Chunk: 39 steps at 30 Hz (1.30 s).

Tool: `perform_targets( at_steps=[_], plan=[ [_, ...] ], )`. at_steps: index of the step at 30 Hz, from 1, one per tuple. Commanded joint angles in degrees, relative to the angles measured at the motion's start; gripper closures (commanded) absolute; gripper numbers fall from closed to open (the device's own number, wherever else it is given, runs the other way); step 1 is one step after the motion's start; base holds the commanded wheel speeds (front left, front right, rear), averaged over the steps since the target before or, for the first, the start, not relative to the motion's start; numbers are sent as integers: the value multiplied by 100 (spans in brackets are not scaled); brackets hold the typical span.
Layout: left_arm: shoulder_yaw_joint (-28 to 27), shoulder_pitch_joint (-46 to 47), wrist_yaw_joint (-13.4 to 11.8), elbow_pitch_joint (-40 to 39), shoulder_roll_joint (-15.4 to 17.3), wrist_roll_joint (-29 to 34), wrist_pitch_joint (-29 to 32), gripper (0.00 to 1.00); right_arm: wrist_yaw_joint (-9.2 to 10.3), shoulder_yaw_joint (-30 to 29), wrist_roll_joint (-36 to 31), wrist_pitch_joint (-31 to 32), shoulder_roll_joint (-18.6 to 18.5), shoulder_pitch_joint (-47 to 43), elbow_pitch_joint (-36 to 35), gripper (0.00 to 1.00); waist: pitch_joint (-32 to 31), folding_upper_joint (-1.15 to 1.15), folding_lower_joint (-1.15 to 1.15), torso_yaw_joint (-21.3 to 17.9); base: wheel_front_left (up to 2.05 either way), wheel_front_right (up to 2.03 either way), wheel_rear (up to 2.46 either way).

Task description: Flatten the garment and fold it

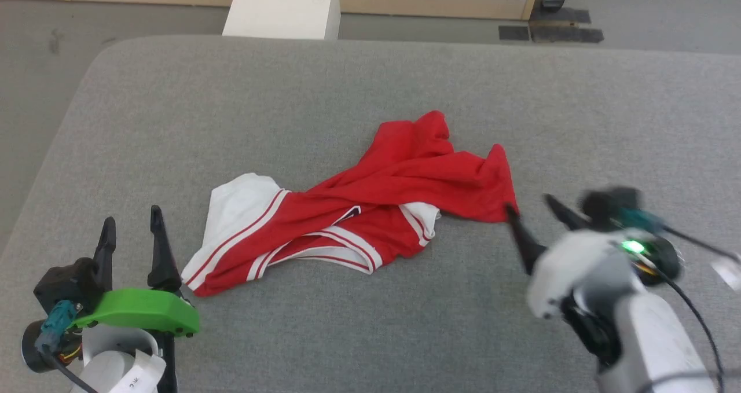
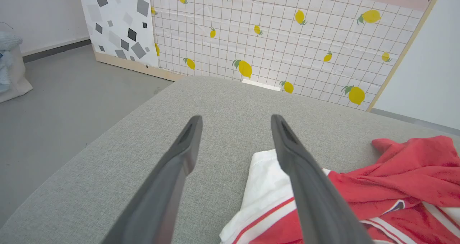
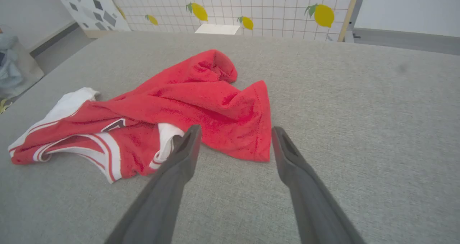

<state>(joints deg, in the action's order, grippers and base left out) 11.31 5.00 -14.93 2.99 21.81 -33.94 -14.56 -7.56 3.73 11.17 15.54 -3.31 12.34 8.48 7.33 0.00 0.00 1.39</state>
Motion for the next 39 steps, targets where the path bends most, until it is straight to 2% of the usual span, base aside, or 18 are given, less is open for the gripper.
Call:
perform_targets(
  at_steps=[1,6,13,21,26,27,28,29,34,39],
  plan=[
    [-18,1,26,-24,-33,65,-41,0,8,244,-26,324,-36,245,39,0,144,0,0,71,0,0,0],
    [28,177,106,-29,-148,160,-42,0,8,1143,-60,1359,-110,942,232,0,426,0,0,267,0,0,0],
    [83,466,200,-50,-289,324,-43,0,8,1890,-372,2512,-163,1726,873,0,837,0,0,546,0,0,0],
    [88,635,302,-19,-463,452,-43,0,8,2344,-588,2683,-153,2216,1688,0,1134,0,0,708,0,0,0],
    [53,673,389,63,-564,507,-43,0,8,2599,-491,2745,-146,2308,2149,0,1151,0,0,718,0,0,0],
    [43,674,406,87,-580,518,-43,0,8,2629,-433,2751,-146,2314,2214,65,1132,0,0,709,0,0,0],
    [34,671,418,105,-590,528,-43,0,8,2653,-382,2729,-149,2318,2243,73,1108,0,0,699,0,0,0],
    [26,662,434,130,-599,536,-43,0,8,2678,-308,2689,-167,2323,2261,100,1073,0,0,685,0,0,0],
    [-19,606,487,239,-573,532,-43,0,8,2443,86,2358,-308,2291,2104,100,845,0,0,565,0,0,0],
    [-66,494,460,223,-496,522,-26,0,8,1684,370,2041,-609,2141,1534,100,579,0,0,365,0,0,0]
  ],
)
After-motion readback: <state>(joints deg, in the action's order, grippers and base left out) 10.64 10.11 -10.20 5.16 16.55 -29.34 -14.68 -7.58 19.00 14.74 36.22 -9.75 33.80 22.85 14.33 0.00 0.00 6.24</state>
